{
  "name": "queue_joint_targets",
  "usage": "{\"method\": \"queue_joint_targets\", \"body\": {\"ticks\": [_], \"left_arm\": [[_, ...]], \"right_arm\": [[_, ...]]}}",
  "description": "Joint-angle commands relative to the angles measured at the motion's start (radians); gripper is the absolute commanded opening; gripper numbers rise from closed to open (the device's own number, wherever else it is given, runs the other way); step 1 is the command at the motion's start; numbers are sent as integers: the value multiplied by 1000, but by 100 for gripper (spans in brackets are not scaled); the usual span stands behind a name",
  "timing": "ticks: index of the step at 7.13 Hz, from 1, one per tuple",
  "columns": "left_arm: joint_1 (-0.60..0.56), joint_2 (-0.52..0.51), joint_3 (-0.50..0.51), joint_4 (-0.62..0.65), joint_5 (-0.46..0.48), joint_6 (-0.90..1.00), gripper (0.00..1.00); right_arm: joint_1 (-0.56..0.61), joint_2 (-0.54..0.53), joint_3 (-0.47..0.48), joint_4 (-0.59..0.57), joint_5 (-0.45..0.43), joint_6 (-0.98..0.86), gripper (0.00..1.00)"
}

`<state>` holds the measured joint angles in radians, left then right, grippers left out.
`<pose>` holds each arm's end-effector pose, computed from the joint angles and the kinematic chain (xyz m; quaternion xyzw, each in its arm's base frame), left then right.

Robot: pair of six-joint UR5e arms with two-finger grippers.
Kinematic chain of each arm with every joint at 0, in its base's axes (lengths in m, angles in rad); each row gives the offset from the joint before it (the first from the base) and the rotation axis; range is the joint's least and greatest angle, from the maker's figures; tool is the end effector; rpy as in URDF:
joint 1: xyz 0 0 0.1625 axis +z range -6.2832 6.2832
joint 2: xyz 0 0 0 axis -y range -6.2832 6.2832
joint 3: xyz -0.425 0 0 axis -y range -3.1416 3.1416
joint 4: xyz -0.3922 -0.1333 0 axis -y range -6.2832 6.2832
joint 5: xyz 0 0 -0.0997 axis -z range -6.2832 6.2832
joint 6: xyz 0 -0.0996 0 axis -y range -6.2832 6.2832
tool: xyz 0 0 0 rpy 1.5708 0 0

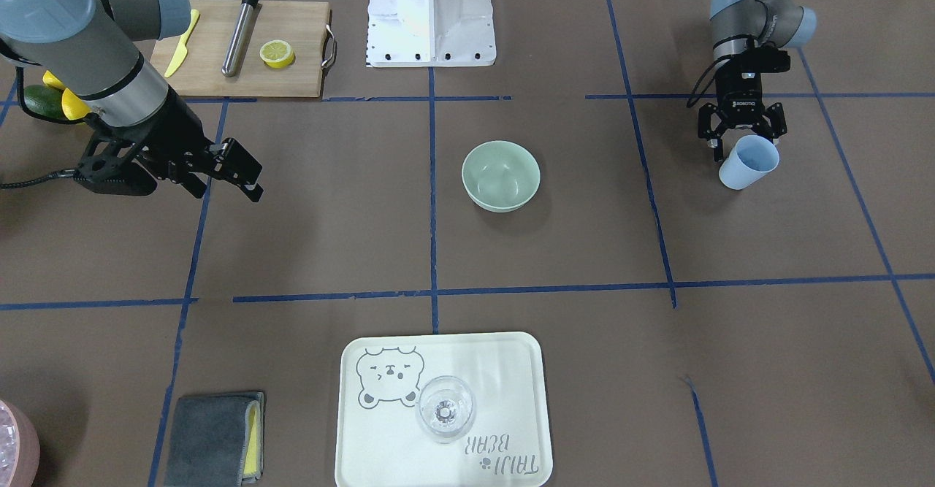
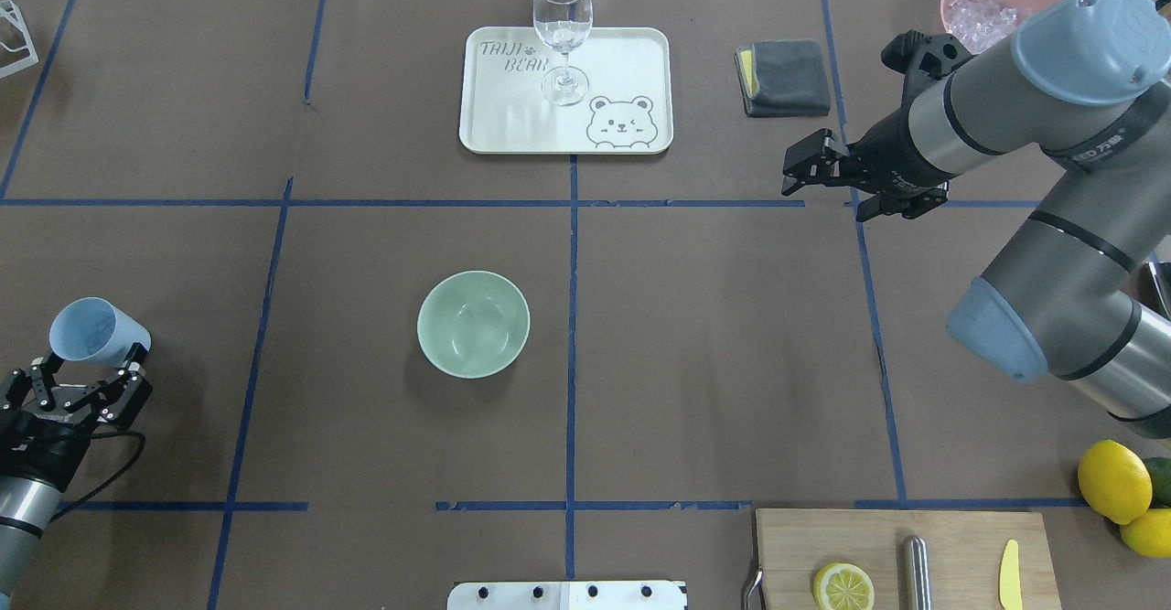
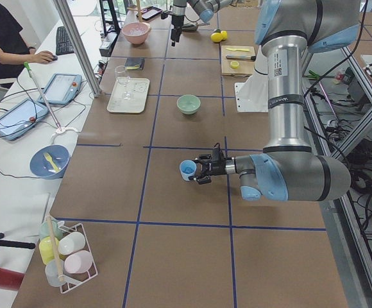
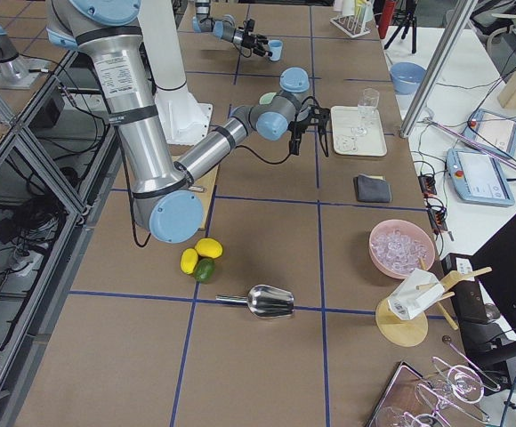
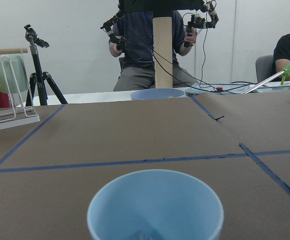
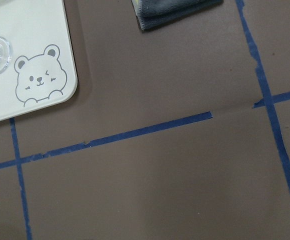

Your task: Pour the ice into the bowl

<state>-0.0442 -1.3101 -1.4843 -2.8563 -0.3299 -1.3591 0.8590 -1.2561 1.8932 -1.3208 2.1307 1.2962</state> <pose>0.3338 -0.2425 0.6452 0.5613 0.2987 -0.2012 0.7452 -0.3148 -0.4881 0.3093 0.0109 -0.4819 0.1365 0.8654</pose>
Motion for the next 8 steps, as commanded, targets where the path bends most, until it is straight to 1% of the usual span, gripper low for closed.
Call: {"method": "queue_joint_targets", "body": {"ticks": [1, 6, 8], "left_arm": [[-22, -20, 21, 0, -18, 15, 99], [-43, -24, 36, -2, -54, 17, 99], [-49, -58, 57, -3, -60, 17, 99]], "right_arm": [[0, -2, 0, 0, 2, 0, 100], [0, 0, 0, 0, 2, 0, 100], [0, 0, 0, 0, 2, 0, 100]]}}
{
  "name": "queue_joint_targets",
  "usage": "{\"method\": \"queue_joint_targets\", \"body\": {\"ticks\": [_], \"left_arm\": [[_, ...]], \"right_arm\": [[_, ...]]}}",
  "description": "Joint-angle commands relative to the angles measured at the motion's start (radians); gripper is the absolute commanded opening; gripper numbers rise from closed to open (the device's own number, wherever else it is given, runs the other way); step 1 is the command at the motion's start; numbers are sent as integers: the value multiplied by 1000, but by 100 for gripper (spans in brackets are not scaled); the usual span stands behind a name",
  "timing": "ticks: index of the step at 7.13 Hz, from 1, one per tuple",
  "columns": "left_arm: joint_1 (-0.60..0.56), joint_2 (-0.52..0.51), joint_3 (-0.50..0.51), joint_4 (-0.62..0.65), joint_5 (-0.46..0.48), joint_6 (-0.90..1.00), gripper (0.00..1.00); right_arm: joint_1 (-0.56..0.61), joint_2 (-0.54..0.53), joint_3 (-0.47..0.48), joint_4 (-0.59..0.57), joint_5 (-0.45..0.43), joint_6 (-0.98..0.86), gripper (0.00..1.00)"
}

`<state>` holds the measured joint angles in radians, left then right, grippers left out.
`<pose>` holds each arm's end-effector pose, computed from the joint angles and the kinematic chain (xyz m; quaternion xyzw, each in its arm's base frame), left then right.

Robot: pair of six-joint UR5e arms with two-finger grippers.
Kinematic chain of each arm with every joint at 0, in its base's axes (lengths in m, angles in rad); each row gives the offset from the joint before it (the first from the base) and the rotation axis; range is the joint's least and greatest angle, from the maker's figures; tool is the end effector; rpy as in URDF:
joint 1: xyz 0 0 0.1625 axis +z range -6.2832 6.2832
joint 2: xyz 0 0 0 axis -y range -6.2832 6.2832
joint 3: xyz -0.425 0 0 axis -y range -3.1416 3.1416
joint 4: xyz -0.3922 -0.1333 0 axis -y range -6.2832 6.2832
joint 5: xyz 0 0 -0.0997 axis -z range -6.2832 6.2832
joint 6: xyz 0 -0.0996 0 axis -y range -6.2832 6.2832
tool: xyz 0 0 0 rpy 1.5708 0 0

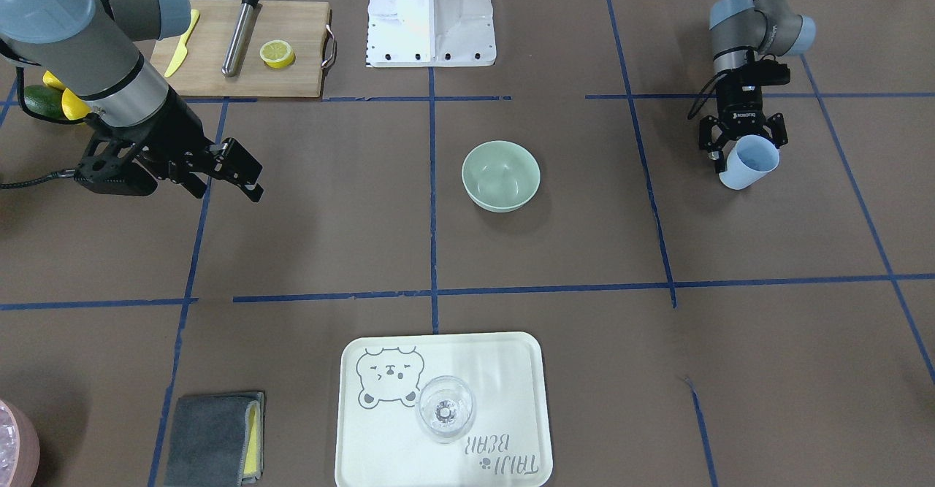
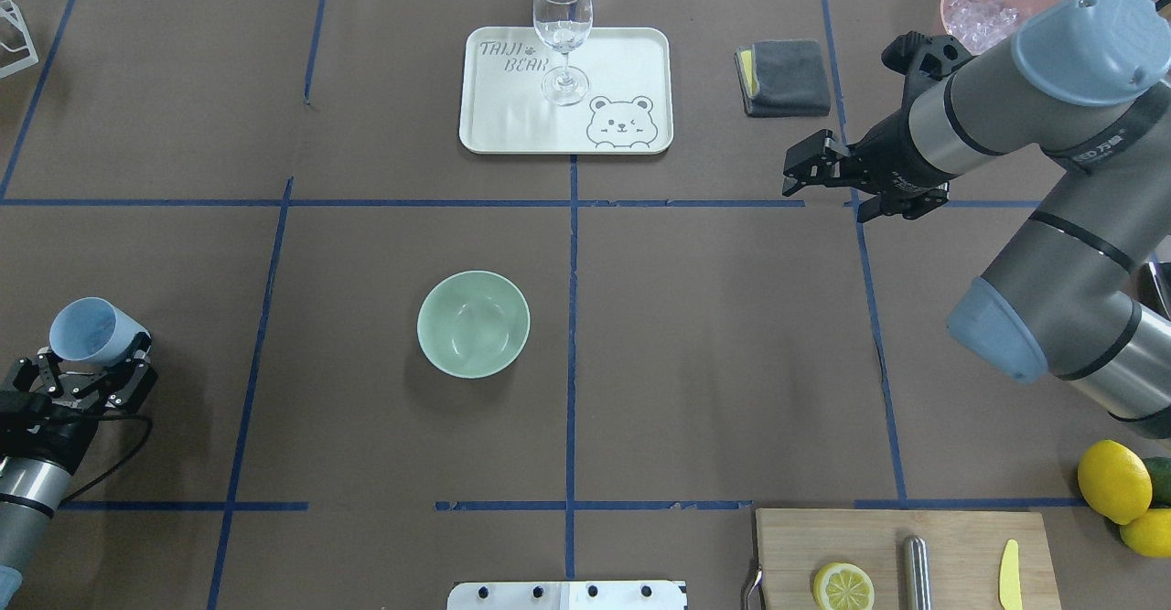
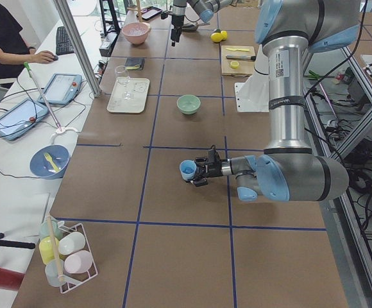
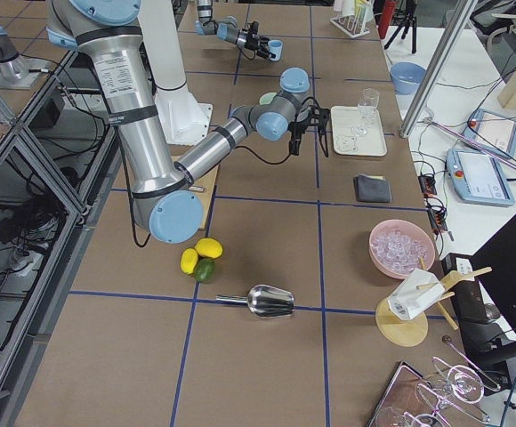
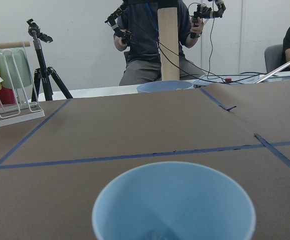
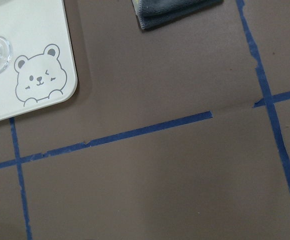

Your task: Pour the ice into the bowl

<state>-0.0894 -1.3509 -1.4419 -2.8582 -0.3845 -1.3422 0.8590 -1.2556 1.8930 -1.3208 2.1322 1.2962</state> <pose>0.3433 -0.2573 0.6529 0.5516 0.2913 -0.2008 0.7553 -0.3150 -0.4880 0.3091 0.0104 -0.4823 0.1361 0.8653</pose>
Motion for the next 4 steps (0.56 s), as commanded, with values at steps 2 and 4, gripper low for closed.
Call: {"method": "queue_joint_targets", "body": {"ticks": [2, 4], "left_arm": [[-15, -30, 18, -1, -11, -2, 99], [-30, -30, 18, -1, -14, -2, 97]], "right_arm": [[2, 1, 1, 0, 0, 0, 100], [2, 1, 0, 0, 0, 0, 100]]}}
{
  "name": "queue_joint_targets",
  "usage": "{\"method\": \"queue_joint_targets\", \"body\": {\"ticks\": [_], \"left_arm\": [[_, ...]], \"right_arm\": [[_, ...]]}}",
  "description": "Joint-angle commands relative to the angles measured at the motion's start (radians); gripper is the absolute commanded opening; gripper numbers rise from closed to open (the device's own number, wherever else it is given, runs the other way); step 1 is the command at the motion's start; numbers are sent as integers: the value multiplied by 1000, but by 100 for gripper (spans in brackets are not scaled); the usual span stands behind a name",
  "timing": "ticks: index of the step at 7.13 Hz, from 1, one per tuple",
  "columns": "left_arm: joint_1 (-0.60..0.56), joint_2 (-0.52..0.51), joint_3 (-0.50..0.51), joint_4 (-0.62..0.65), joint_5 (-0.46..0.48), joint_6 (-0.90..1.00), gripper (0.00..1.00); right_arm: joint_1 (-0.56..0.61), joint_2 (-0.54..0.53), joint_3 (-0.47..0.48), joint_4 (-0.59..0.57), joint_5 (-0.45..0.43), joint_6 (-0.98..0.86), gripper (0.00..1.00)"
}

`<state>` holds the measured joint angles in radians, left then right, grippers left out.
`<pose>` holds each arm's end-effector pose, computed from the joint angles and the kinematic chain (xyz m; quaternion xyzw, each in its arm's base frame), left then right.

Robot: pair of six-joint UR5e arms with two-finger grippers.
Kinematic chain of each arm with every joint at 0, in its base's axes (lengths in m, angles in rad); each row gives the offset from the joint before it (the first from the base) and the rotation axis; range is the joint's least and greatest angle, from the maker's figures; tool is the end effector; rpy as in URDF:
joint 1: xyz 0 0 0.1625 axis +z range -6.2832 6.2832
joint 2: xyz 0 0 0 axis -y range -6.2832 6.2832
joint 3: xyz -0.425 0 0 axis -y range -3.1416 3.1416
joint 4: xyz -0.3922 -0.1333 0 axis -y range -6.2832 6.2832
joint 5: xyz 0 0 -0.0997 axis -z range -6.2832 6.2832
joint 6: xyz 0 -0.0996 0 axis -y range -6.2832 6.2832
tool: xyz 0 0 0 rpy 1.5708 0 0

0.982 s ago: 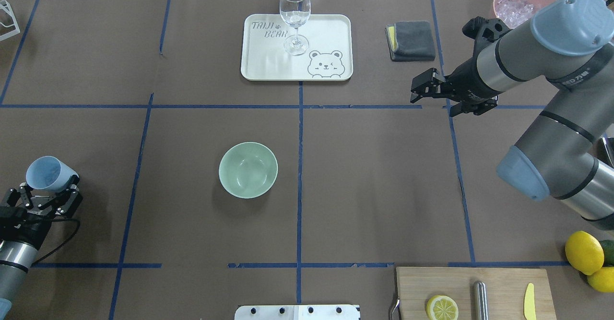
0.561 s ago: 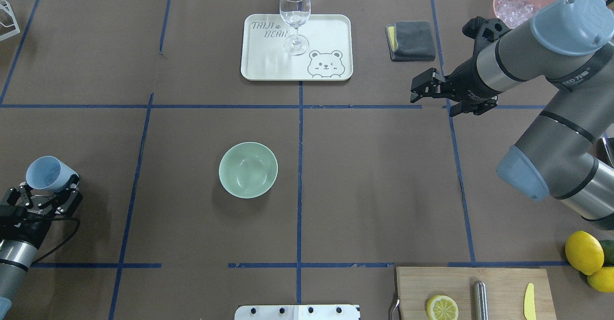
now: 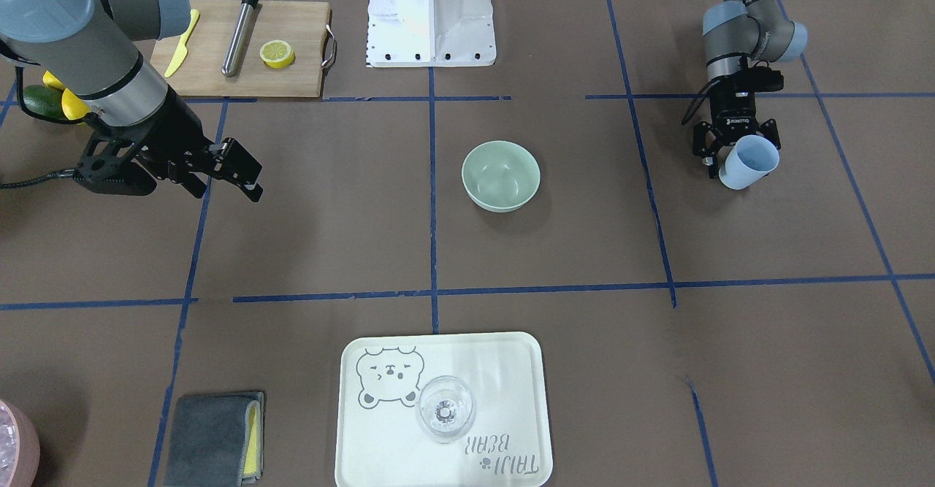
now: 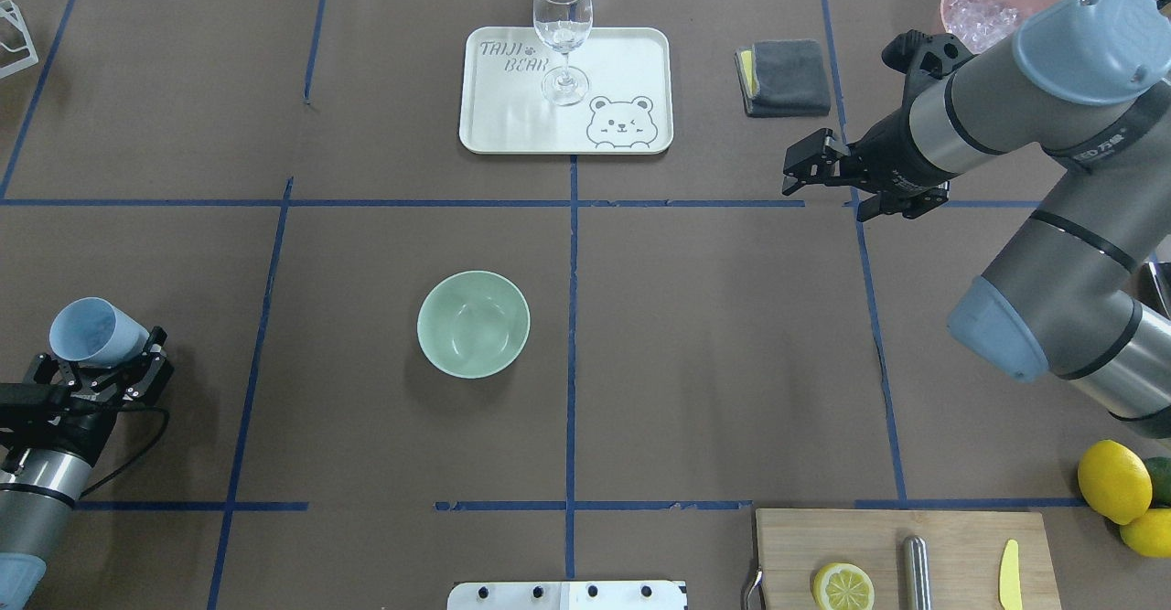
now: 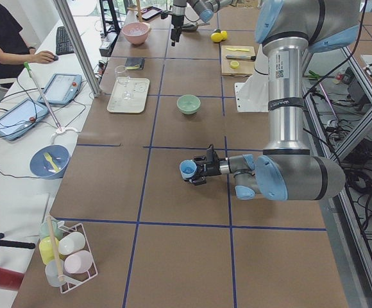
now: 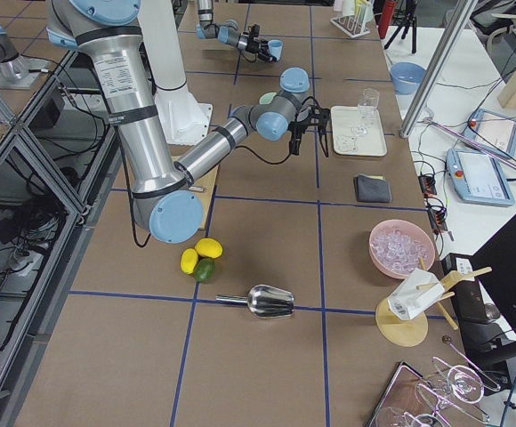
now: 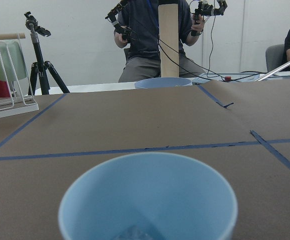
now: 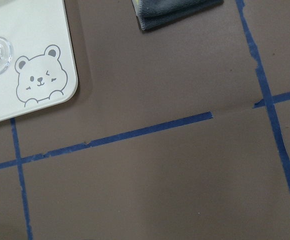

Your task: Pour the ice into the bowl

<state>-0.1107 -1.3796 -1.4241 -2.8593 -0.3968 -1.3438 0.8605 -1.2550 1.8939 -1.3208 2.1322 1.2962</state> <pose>0.3513 -0.2656 0.6510 0.5495 0.2928 -0.2100 0.7538 -0.3142 -0.4884 0.3083 0.0112 -0.4828 0.1365 0.8649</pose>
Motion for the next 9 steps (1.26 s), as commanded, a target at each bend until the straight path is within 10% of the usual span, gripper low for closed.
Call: {"method": "queue_joint_targets", "body": {"ticks": [1, 4, 9], "left_arm": [[-13, -1, 1, -5, -22, 0, 69], [-29, -1, -4, -63, -53, 3, 0], [-73, -215, -173, -124, -134, 557, 0]], "right_arm": [[0, 0, 1, 0, 0, 0, 100], [0, 0, -1, 0, -5, 0, 100], [0, -3, 1, 0, -5, 0, 100]]}}
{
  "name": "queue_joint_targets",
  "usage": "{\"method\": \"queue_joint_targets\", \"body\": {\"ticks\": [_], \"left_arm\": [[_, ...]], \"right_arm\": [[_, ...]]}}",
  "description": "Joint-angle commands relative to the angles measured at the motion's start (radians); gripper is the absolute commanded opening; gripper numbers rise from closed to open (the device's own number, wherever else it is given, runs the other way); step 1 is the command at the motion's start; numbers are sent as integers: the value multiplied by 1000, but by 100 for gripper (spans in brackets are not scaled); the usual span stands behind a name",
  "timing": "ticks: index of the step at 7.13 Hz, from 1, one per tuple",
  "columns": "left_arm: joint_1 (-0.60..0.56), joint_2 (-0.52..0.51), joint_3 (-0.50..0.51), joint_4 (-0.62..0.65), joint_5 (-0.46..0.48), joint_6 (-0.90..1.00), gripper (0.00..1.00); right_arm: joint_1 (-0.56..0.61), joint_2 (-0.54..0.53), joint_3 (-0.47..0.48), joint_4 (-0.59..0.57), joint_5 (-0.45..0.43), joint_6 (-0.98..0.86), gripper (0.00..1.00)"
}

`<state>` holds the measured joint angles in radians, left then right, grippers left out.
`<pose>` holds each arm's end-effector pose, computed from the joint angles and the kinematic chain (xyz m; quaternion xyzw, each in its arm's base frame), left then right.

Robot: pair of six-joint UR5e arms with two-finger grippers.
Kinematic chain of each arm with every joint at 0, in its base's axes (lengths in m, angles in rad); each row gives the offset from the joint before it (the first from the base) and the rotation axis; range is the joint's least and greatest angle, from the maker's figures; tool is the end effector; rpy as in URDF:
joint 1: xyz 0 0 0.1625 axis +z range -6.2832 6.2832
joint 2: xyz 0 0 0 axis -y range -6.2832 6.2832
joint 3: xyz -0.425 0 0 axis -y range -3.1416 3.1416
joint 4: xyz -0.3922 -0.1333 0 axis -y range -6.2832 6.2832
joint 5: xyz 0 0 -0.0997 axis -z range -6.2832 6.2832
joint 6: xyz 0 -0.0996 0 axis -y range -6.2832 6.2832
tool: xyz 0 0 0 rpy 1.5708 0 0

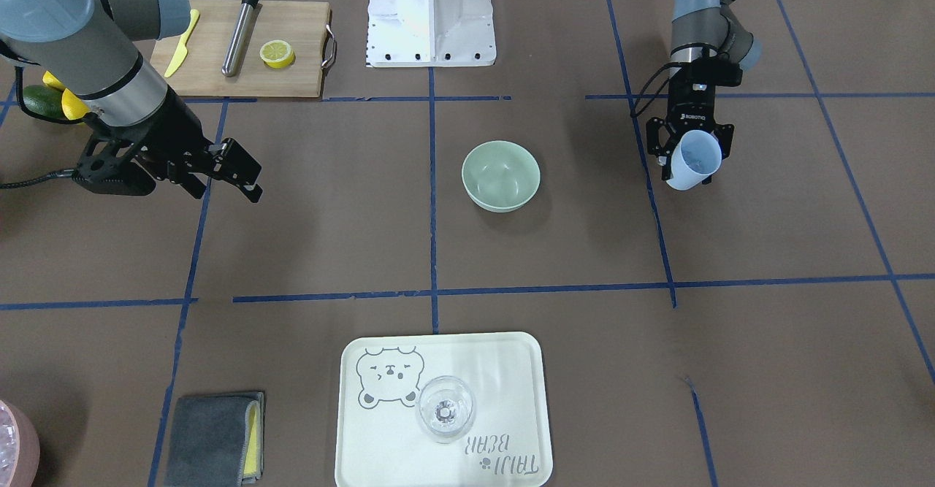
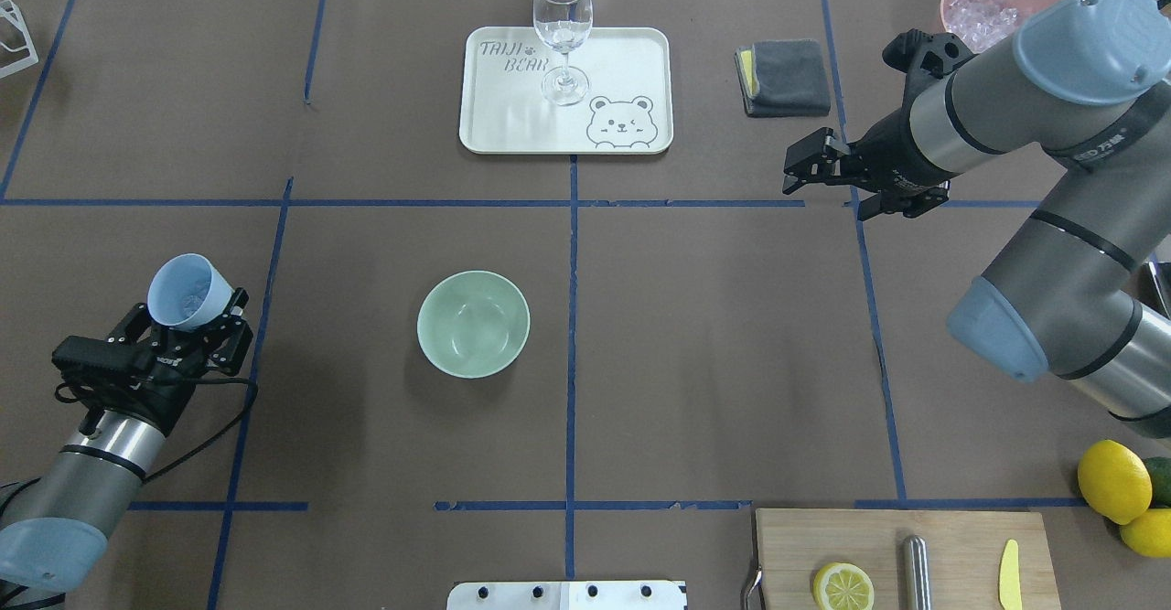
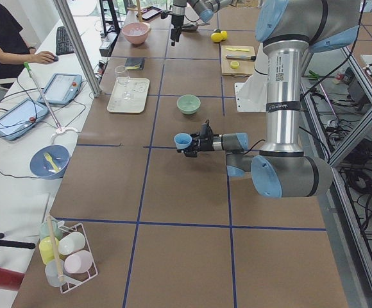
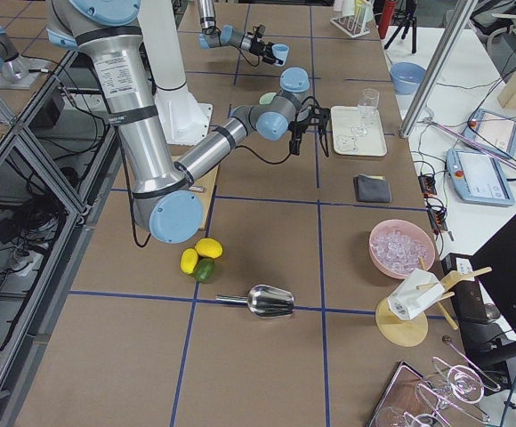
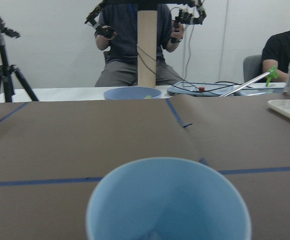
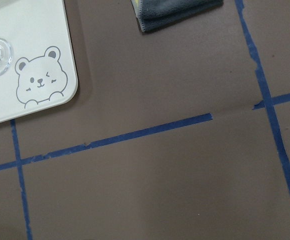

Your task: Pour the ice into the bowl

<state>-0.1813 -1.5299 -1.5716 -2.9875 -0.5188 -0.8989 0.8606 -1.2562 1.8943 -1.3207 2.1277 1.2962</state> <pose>0.3953 -0.2959 0.5146 0.5803 0.3397 -0.1472 0.7254 -0.3138 -0.4886 0.3090 0.0128 -0.4818 0.1377 0.8653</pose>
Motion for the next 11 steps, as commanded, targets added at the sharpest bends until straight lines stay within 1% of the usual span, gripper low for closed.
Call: {"method": "queue_joint_targets", "body": {"ticks": [1, 2, 3, 4, 5, 6, 7, 8, 9, 10, 11], "left_arm": [[-3, -135, -30, 5, -12, 185, 0], [0, -156, -42, 13, -33, 303, 0], [2, -167, -41, 12, -35, 352, 0], [14, -176, -45, 13, -32, 529, 0], [20, -179, -73, 13, -35, 617, 0], [45, -182, -71, 24, -84, 632, 0], [48, -183, -80, 104, -142, 676, 0], [48, -209, -105, 192, -142, 774, 0], [49, -210, -105, 209, -139, 811, 0], [51, -216, -107, 290, -141, 875, 0], [48, -299, -113, 368, -139, 1087, 0]], "right_arm": [[2, -3, -1, 0, -2, 0, 100], [2, -3, -1, 0, -2, 0, 100], [2, -3, -1, 0, -2, 0, 100], [2, -3, -1, 0, -2, 0, 100], [2, -3, -3, 0, -2, 0, 100], [2, -3, -3, 0, -2, 0, 100], [2, -3, -4, 0, -2, 0, 100], [0, -3, -8, 0, -3, 0, 100], [0, -3, -8, 0, -2, 2, 100], [0, -3, -8, 0, -2, 2, 100], [0, -3, -4, 0, -2, 5, 100]]}}
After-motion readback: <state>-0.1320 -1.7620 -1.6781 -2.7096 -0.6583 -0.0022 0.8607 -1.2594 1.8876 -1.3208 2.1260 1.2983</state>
